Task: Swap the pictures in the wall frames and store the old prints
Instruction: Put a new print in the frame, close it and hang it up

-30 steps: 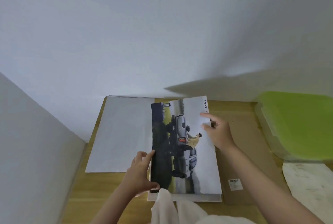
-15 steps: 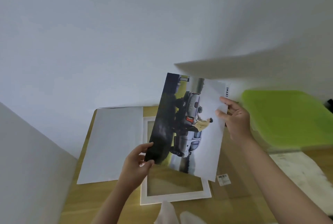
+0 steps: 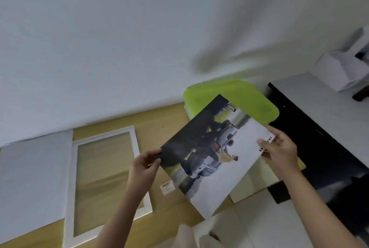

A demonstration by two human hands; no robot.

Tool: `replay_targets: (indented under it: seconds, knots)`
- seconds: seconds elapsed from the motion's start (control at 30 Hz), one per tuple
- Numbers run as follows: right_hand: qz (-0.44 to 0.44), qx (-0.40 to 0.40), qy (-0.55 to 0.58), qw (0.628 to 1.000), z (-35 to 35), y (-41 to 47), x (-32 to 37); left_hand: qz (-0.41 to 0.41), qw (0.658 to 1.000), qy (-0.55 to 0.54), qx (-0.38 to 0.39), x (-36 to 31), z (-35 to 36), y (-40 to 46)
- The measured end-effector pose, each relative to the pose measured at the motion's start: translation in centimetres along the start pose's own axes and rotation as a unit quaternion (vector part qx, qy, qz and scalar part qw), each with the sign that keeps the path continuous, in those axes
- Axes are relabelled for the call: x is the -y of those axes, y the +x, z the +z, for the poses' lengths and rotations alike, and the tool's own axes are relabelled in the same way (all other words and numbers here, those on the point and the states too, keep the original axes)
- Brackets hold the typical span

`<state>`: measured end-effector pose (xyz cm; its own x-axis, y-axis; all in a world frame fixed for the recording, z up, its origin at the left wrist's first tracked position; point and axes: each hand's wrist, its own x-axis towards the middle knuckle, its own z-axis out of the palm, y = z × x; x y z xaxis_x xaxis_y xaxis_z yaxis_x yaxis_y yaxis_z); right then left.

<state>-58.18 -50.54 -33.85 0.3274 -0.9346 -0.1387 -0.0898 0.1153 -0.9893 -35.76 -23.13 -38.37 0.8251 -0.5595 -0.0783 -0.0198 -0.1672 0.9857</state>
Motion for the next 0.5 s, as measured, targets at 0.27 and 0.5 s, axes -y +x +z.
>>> replay_targets:
  seconds: [0.27,0.5]
  knots:
    - [0.041,-0.023,-0.101,0.994,-13.6,1.9,-5.2,-0.043,0.998,0.031,0.044,0.6,13.7,-0.6]
    - [0.090,-0.009,-0.162,0.983,-19.5,4.2,-9.0,-0.106,0.989,0.081,0.057,1.9,19.9,-1.3]
